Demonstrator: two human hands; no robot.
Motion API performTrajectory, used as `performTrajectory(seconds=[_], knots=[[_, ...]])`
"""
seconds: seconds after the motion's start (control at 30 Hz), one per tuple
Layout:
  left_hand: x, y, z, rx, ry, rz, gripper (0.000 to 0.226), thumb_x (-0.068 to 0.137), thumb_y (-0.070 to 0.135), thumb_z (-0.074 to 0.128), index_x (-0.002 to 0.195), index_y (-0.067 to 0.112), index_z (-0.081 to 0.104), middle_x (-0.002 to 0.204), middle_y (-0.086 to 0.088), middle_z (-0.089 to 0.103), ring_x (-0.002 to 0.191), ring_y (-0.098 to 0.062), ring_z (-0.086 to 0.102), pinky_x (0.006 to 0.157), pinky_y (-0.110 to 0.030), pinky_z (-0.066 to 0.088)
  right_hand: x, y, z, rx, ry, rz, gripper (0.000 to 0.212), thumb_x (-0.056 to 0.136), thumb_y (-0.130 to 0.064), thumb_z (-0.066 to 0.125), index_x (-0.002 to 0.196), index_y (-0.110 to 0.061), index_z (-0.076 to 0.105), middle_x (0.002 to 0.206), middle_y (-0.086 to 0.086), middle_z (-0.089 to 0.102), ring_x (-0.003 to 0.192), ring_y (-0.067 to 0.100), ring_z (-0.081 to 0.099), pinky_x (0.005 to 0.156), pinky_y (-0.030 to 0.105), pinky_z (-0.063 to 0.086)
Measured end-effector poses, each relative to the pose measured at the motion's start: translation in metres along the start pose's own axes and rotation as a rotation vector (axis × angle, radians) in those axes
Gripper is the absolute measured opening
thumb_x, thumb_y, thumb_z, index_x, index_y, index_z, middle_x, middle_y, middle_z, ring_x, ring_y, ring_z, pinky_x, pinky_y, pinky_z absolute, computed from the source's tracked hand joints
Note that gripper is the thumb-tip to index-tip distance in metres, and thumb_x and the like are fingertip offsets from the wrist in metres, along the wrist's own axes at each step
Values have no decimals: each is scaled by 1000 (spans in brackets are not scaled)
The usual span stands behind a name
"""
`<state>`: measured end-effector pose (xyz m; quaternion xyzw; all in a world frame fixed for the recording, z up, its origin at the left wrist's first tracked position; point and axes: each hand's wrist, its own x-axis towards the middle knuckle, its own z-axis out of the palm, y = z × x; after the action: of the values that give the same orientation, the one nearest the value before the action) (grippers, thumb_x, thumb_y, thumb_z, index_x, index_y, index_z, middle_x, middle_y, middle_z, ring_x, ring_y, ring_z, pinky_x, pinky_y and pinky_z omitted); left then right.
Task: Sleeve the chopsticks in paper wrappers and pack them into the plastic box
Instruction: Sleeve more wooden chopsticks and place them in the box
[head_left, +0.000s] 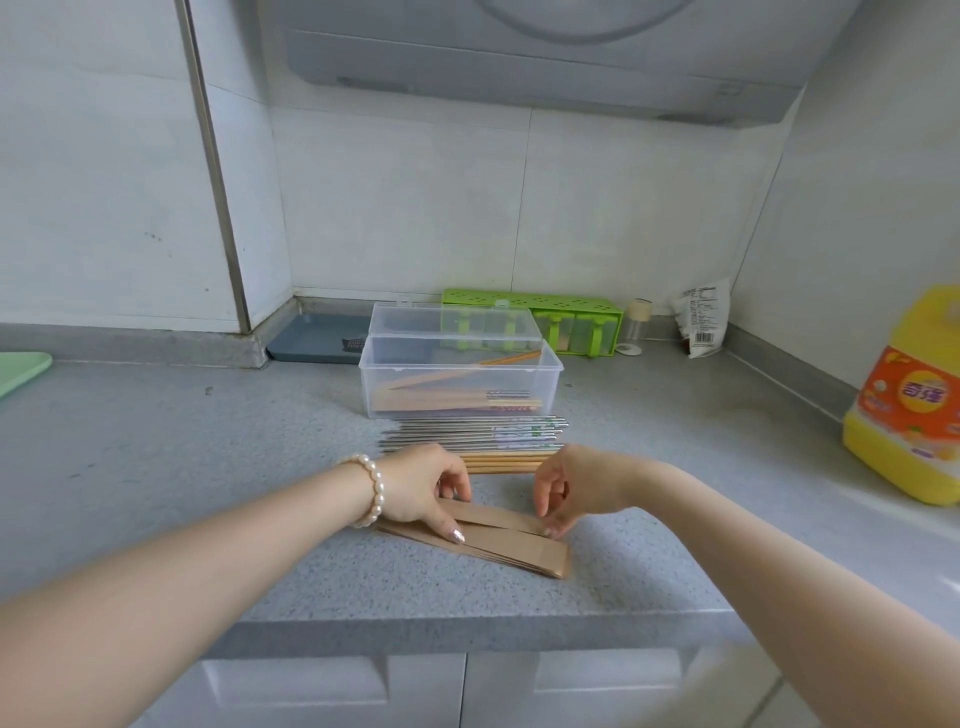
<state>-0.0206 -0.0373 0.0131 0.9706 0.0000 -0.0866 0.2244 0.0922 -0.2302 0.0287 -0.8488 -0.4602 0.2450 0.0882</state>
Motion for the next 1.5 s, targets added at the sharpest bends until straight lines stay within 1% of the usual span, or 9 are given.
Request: performTrajectory(seconds=[0.27, 0.47, 0.57, 0.67, 0.83, 1.0, 1.13, 1.23, 1.5], knots=[[-2, -3, -3, -25, 135, -18, 36, 64, 30, 83, 91, 30, 58, 95, 9, 54, 90, -9, 51, 83, -26, 47, -4, 6, 2, 157, 71, -23, 15, 78, -18, 74, 73, -28, 63, 74, -11, 59, 69, 3, 51, 67, 15, 42], [-4, -1, -16, -77, 245, -15, 34, 68, 25, 80, 88, 28, 53, 93, 11, 54, 89, -9, 52, 80, -21, 44, -1, 8, -8, 446, 247, -4, 29, 86, -25, 65, 114, -21, 57, 93, 0, 59, 83, 13, 56, 66, 21, 44], [-4, -1, -15, -84, 260, -26, 33, 71, 26, 78, 91, 27, 52, 97, 10, 54, 90, -9, 52, 76, -18, 42, 2, 6, -6, 587, 295, -41, 3, 84, -16, 68, 86, -14, 68, 75, -2, 64, 63, 7, 56, 56, 18, 42], [-3, 2, -12, -30, 275, -46, 38, 71, 28, 77, 98, 25, 50, 102, 10, 53, 96, -10, 52, 83, -22, 44, 9, -2, -5, 722, 418, -75, 12, 80, -8, 71, 69, -12, 67, 59, -4, 62, 46, 2, 46, 47, 14, 37], [1, 20, -13, 62, 344, -33, 46, 71, 43, 74, 107, 28, 50, 102, 11, 54, 96, -12, 54, 84, -32, 48, 22, -20, -7, 800, 489, -132, 15, 78, -1, 72, 69, -13, 68, 60, -3, 64, 47, 3, 49, 47, 14, 38], [6, 26, -23, -54, 458, -6, 37, 70, 33, 78, 100, 23, 59, 95, 10, 56, 93, -11, 55, 82, -26, 48, 27, -21, -16, 927, 577, -114, 8, 82, -8, 69, 75, -11, 67, 63, 2, 66, 50, 10, 56, 48, 18, 43], [4, 8, -29, -11, 432, -87, 39, 65, 34, 81, 95, 24, 59, 96, 9, 57, 90, -10, 56, 82, -25, 49, 28, 11, -19, 650, 717, 57, 6, 86, -14, 66, 81, -11, 66, 68, 1, 66, 58, 11, 58, 61, 21, 48], [2, -1, -27, 49, 426, -112, 38, 66, 35, 80, 95, 23, 59, 94, 10, 58, 88, -9, 56, 78, -24, 50, 29, 32, -9, 384, 608, 156, 6, 81, -14, 71, 79, -18, 67, 74, -5, 64, 70, 10, 58, 72, 25, 47], [4, -17, -34, 12, 424, -190, 38, 69, 35, 78, 97, 22, 56, 92, 9, 57, 85, -10, 57, 71, -23, 47, 39, 27, 3, 100, 418, 73, 9, 78, -22, 73, 81, -20, 65, 78, -6, 57, 76, 12, 52, 71, 25, 45]])
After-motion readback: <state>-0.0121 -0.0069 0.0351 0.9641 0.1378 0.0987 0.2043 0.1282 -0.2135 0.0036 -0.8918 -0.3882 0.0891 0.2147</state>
